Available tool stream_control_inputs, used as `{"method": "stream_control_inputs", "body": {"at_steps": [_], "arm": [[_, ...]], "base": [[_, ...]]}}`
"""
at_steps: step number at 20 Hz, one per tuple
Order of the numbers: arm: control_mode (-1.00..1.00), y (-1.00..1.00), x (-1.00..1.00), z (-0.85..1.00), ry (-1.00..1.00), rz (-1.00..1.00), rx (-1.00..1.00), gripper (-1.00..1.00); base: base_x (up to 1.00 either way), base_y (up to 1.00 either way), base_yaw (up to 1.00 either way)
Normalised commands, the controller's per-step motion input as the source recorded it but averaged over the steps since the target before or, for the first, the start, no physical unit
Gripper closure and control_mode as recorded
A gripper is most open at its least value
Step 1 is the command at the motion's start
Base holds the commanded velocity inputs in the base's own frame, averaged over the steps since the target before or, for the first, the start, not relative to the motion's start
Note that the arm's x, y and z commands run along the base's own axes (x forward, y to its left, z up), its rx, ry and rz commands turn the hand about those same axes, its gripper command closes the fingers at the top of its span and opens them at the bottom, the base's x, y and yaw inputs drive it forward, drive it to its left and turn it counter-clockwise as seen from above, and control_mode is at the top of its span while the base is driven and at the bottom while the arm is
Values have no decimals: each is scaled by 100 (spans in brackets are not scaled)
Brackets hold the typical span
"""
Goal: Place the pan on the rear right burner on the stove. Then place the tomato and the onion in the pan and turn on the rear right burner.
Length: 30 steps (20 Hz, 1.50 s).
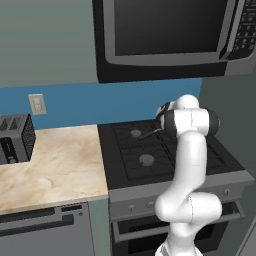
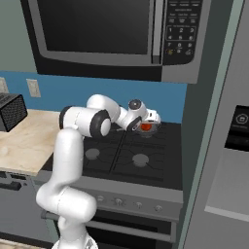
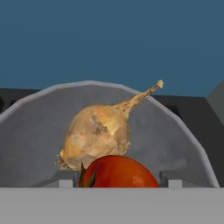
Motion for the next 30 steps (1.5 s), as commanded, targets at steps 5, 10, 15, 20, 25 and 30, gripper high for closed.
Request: {"method": "stream_control_inputs", "body": {"at_steps": [5,10,15,20,25,30], "arm": [[-100,-1,0,0,0,0,0,-100],[-100,0,-1,1,-2,0,0,-100],[-100,0,0,10,-3,0,0,-100],[-100,0,-36,23,-5,0,0,-100],[-100,0,-91,26,-6,0,2,-100],[-100,0,-97,40,-7,0,1,-100]], "base": [[0,0,0],[0,0,0],[0,0,0],[0,0,0],[0,0,0],[0,0,0]]}}
